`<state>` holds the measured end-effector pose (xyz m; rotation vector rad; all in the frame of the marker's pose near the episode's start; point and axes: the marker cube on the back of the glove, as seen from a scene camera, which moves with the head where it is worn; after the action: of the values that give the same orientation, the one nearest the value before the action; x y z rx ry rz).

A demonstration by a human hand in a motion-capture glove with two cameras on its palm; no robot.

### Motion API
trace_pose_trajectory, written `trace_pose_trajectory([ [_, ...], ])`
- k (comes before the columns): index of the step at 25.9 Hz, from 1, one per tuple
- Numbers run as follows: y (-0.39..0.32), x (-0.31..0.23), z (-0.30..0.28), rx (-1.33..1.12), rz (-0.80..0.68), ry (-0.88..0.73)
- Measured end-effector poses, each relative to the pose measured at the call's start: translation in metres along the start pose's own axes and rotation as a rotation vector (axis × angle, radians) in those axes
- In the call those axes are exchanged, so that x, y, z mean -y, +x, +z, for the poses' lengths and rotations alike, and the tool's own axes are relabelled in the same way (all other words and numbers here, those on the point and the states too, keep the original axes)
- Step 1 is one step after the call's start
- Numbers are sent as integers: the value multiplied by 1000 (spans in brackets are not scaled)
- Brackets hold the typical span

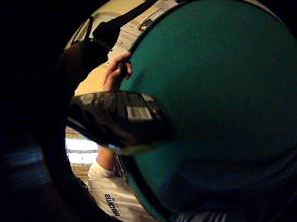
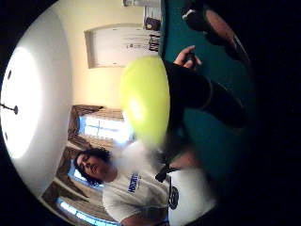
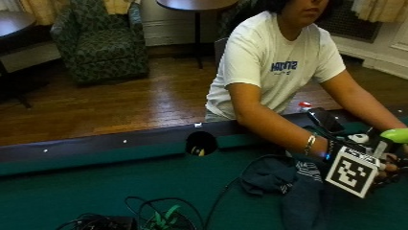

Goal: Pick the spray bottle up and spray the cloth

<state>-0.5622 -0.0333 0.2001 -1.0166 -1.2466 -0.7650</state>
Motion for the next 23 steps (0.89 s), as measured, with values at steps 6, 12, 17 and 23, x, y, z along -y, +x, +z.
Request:
trace_pose_trajectory([
  [6, -18, -46, -27, -60, 22, 34],
  [12, -29, -91, -44, -391, -1, 71],
  [17, -46, -119, -63, -514, -51, 47],
  [23, -67, -147, -88, -574, -68, 86],
])
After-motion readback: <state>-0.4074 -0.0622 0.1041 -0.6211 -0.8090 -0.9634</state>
